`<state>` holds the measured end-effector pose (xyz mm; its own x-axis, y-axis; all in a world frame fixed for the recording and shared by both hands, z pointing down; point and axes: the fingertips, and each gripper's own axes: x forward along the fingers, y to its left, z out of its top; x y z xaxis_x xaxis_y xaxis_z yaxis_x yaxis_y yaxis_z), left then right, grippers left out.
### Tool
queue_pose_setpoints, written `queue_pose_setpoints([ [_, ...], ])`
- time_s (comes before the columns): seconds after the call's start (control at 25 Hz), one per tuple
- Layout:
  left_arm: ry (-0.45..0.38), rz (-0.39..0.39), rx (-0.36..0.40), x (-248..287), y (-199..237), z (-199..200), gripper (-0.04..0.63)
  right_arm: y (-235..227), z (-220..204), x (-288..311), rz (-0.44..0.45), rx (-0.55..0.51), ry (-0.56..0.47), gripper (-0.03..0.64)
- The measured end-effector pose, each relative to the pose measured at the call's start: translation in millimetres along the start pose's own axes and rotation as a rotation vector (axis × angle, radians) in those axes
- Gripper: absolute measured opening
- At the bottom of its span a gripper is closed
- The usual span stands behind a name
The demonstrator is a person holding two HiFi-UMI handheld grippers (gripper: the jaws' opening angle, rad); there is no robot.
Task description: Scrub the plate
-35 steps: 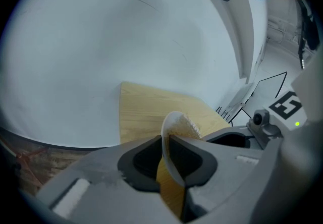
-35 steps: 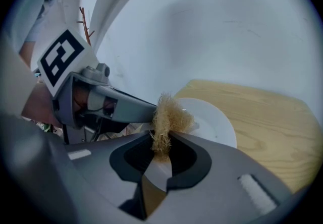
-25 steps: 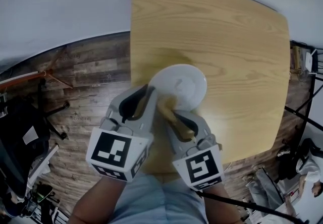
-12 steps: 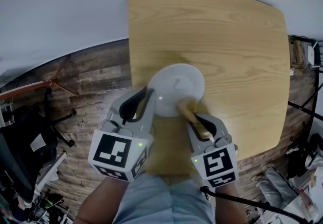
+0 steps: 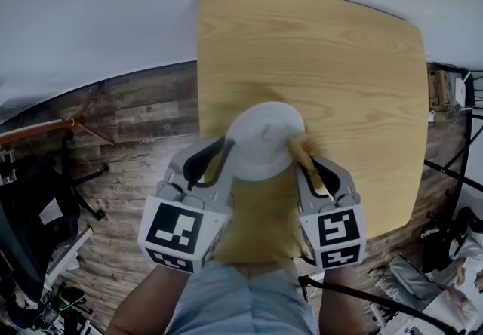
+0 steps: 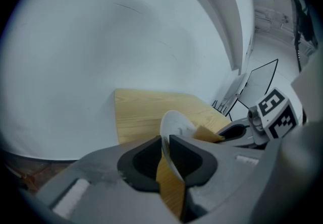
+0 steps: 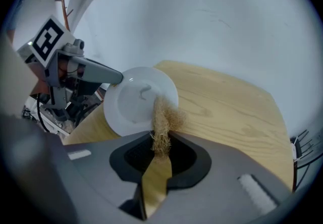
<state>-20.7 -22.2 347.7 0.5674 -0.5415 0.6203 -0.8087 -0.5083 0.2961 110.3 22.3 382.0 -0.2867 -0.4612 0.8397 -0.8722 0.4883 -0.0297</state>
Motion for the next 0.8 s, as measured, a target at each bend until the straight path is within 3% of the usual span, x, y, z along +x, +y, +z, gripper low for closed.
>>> queue_pose_setpoints([
  [0.32,0.004,-0.026,0.006,0.7,-8.0,-0.2,0.066,-5.4,27.1,5.9,-0.029,-0.04,-0.018,0.071],
  [0.8,0.015,-0.027,-0.001,0.8,-8.3,-3.7,0.066,30.6,62.8,11.4,0.031,-0.128,-0.07,0.071],
])
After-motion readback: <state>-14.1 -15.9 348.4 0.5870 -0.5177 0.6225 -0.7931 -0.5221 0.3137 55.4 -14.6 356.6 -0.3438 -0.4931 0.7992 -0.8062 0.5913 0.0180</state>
